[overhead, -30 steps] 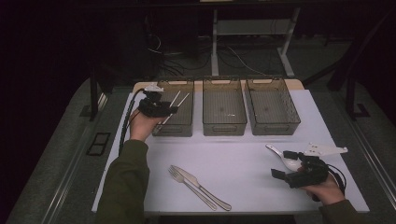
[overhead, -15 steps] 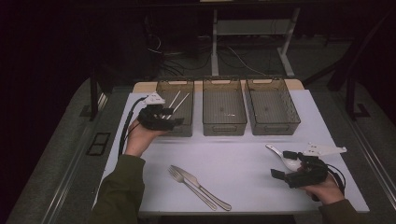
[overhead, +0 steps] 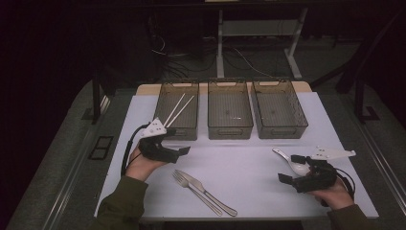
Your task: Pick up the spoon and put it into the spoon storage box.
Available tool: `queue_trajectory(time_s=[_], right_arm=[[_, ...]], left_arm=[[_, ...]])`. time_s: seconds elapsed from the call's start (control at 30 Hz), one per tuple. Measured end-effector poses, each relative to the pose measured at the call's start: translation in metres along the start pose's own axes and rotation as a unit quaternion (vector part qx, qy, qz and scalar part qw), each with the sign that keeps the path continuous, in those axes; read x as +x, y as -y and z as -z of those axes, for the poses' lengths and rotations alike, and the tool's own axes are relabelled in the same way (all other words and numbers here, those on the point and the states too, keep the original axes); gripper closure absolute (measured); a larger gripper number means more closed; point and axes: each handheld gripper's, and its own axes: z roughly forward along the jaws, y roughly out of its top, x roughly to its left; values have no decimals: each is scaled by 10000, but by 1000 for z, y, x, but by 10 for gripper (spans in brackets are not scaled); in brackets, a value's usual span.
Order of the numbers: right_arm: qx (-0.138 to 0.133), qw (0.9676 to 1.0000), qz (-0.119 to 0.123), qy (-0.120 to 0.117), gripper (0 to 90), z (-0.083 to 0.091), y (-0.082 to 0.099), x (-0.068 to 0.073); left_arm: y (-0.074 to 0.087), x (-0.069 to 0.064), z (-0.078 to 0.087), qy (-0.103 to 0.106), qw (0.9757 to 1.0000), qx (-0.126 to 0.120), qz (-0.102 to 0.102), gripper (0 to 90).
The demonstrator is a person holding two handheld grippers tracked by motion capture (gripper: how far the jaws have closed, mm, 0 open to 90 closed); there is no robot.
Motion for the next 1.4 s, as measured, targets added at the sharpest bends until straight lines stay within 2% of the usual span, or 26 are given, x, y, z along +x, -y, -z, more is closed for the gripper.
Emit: queue_trajectory(time_s=[0.1, 0.3, 0.37, 0.5, 0.6, 0.77, 0.97, 1.23, 1.4], right_arm=[[39, 10000, 6, 44, 35, 0, 0, 0], [127, 9999, 19, 105, 58, 1, -1, -1], [128, 9998, 39, 130, 60, 2, -1, -2], [139, 9997, 46, 178, 145, 5, -3, -6], [177, 9993, 81, 307, 221, 8, -5, -9], [282, 9982, 144, 506, 337, 9, -10, -19], [507, 9963, 95, 688, 458, 4, -13, -36], [904, 9929, -141, 764, 537, -12, -14, -58], [1068, 9905, -271, 821, 540, -12, -10, -64]], left_arm=[[9, -7, 3, -26, 10000, -54, -27, 95], [29, -19, 7, 106, 9999, -14, 20, 4], [35, -24, 10, 127, 9999, -58, 22, 0], [42, -30, 14, 183, 9998, -74, 83, 0], [47, -31, 15, 243, 9996, -88, 58, 0], [49, -30, 14, 267, 9996, -62, 85, 0], [50, -29, 13, 283, 9996, -29, 81, 0], [50, -30, 11, 314, 9995, 45, 76, 0], [50, -30, 12, 313, 9995, 30, 95, 0]])
